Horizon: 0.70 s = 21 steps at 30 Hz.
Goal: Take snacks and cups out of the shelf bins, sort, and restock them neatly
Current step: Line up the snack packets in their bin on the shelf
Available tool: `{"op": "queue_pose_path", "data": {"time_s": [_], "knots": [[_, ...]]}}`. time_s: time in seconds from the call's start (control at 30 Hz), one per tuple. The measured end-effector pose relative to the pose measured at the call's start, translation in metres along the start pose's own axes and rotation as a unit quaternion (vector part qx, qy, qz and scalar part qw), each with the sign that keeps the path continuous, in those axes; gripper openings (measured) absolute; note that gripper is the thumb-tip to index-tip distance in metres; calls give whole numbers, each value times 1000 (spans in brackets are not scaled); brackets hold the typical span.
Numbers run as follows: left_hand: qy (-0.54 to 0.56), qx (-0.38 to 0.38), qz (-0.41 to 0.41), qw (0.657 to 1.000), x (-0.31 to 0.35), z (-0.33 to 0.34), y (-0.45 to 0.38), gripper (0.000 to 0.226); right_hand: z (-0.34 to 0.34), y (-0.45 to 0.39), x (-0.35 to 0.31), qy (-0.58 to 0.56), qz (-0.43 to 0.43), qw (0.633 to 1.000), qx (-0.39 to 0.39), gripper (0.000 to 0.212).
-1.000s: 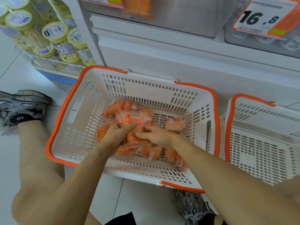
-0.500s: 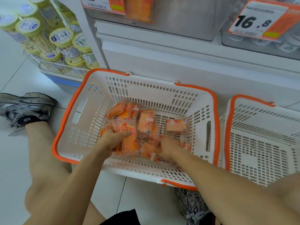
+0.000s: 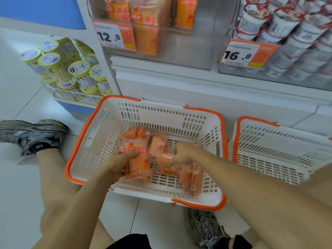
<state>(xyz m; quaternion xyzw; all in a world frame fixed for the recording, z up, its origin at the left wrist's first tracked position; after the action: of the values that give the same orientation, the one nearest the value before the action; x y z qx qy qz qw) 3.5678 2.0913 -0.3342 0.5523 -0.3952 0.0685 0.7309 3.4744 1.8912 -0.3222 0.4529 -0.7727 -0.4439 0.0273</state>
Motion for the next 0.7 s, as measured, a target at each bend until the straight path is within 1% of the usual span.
{"op": "queue_pose_path", "data": {"time_s": [0.07, 0.13, 0.2, 0.27, 0.33, 0.4, 0.47, 0.53, 0.63, 0.67, 0.7], "knots": [[18, -2, 24, 1000, 14, 8, 10, 45, -62, 19, -16, 15, -8, 999, 31, 30], [56, -14, 52, 997, 31, 25, 22, 44, -120, 43, -35, 13, -22, 995, 94, 37], [93, -39, 79, 992, 50, 47, 36, 47, -167, 78, -61, 19, -61, 982, 178, 36], [106, -69, 101, 987, 70, 69, 50, 53, -193, 121, -83, 38, -107, 956, 270, 35], [113, -110, 127, 979, 95, 91, 68, 56, -193, 157, -97, 47, -164, 932, 321, 39], [112, -141, 152, 972, 118, 106, 83, 61, -180, 179, -103, 43, -211, 926, 309, 49], [108, -145, 175, 968, 135, 111, 91, 65, -170, 185, -102, 17, -223, 936, 271, 55], [101, -145, 190, 966, 146, 111, 97, 66, -170, 189, -98, -47, -229, 939, 251, 45], [91, -161, 197, 963, 153, 111, 102, 69, -174, 186, -90, -163, -251, 927, 228, 18], [86, -172, 198, 961, 155, 113, 105, 71, -176, 185, -88, -170, -260, 922, 230, 14], [77, -182, 202, 959, 157, 115, 108, 71, -178, 183, -85, -164, -268, 920, 235, 16]]}}
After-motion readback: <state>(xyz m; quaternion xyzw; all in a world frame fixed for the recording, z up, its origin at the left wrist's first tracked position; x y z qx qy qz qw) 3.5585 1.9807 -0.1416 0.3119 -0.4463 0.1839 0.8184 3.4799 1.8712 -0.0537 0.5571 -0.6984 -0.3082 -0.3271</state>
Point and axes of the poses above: each hand's wrist, its own y-axis away from the middle knuckle, its own z-axis out of the palm, x = y × z, the point moved 10 cm from there along -y, towards the middle knuckle, and after that the axes turned 6 degrees about y, right-handed, at the moved point
